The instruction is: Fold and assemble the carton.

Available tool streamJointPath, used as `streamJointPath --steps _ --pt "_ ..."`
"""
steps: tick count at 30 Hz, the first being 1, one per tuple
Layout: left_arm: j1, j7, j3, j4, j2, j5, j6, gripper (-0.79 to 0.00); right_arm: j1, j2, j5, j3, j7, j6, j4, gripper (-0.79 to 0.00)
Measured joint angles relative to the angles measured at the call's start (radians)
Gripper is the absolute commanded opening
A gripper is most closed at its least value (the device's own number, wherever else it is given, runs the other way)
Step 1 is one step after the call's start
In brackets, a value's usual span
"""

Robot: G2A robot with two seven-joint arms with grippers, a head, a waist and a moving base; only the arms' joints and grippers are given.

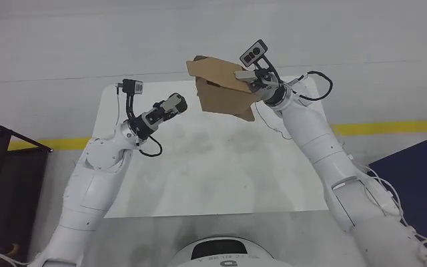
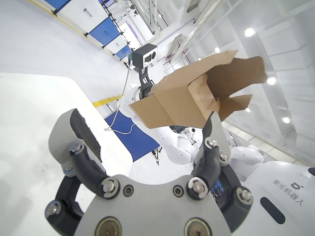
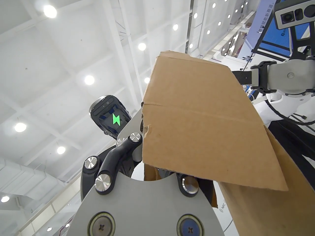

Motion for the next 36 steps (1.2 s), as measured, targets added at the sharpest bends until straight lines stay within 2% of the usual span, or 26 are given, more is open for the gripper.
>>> streamJointPath --steps 7,11,14,19,26,29,36 --pt "0.059 0.013 -0.085 -0.012 0.015 0.048 -0.01 0.0 -0.007 0.0 0.003 0.0 -0.008 0.005 -0.003 -0.785" --pt "0.069 0.032 -0.101 0.006 0.017 0.077 -0.015 0.0 -0.066 -0.006 0.073 0.008 -0.034 0.064 -0.013 -0.785" --pt "0.065 0.042 -0.1 0.03 0.017 0.086 -0.017 0.0 -0.095 -0.014 0.129 0.001 -0.055 0.155 0.021 -0.785" --pt "0.041 0.043 -0.076 0.031 0.013 0.104 -0.021 0.0 -0.12 -0.023 0.173 -0.003 -0.081 0.255 0.048 -0.785" --pt "0.007 0.046 -0.023 0.003 0.004 0.116 -0.01 0.0 -0.135 -0.027 0.154 0.007 -0.081 0.274 0.046 -0.785" --pt "-0.027 0.057 -0.002 0.006 -0.001 0.12 0.007 0.0 -0.139 -0.03 0.139 0.003 -0.07 0.29 0.031 -0.785" --pt "-0.151 0.102 0.069 0.095 -0.023 0.102 0.07 0.0 -0.152 -0.033 0.112 0.009 -0.055 0.312 0.015 -0.785"
